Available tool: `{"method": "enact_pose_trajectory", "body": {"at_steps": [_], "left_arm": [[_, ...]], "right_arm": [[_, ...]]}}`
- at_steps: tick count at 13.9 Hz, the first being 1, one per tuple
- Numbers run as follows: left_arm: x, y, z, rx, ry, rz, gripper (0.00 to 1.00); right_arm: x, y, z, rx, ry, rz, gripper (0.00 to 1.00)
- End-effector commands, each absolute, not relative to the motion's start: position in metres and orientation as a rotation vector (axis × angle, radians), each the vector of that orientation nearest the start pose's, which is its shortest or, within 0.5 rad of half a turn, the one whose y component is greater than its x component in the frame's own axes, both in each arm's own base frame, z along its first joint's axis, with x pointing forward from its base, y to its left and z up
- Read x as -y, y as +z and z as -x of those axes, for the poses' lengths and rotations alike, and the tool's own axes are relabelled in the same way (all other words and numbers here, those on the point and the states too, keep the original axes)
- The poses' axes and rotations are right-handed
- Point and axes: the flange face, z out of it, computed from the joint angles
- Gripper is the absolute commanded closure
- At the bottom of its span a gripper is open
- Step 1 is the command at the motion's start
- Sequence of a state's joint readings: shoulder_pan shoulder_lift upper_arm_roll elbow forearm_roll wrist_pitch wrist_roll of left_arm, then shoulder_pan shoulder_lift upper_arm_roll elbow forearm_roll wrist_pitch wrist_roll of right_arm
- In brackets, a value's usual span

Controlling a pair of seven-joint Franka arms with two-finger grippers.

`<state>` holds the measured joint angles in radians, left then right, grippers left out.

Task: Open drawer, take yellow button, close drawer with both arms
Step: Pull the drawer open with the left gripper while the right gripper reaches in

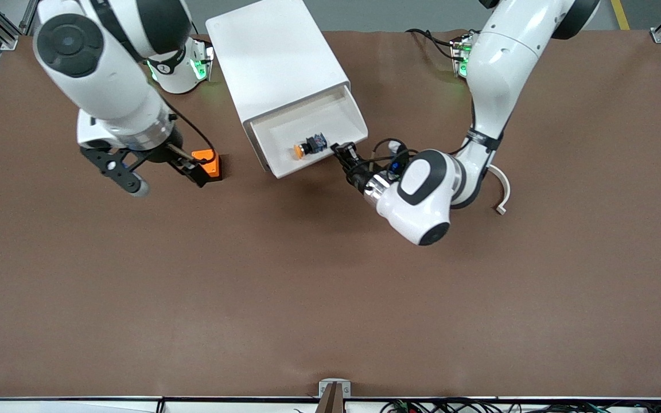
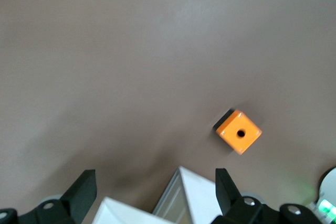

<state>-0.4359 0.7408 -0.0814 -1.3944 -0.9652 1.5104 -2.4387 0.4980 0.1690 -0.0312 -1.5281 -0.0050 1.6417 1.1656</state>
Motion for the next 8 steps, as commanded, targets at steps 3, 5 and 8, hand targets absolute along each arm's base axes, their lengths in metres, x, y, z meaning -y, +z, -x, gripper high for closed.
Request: {"method": "enact_pose_trajectory", "body": {"at_steps": [3,5,8], "left_arm": [[0.367,0.278,-0.575,-2.711,-1.843,-1.369,0.69],[0.367,0.277,-0.575,-2.713,-1.844,-1.368,0.00],[0.362,0.276,-0.579,-2.684,-1.841,-1.377,0.00]], "right_arm": [[-0.353,0.539,-0.517,-1.294,0.046,2.890,0.00],[-0.379,0.530,-0.509,-1.344,0.088,2.827,0.00],[-0.417,0.503,-0.496,-1.290,0.099,2.865,0.00]]}}
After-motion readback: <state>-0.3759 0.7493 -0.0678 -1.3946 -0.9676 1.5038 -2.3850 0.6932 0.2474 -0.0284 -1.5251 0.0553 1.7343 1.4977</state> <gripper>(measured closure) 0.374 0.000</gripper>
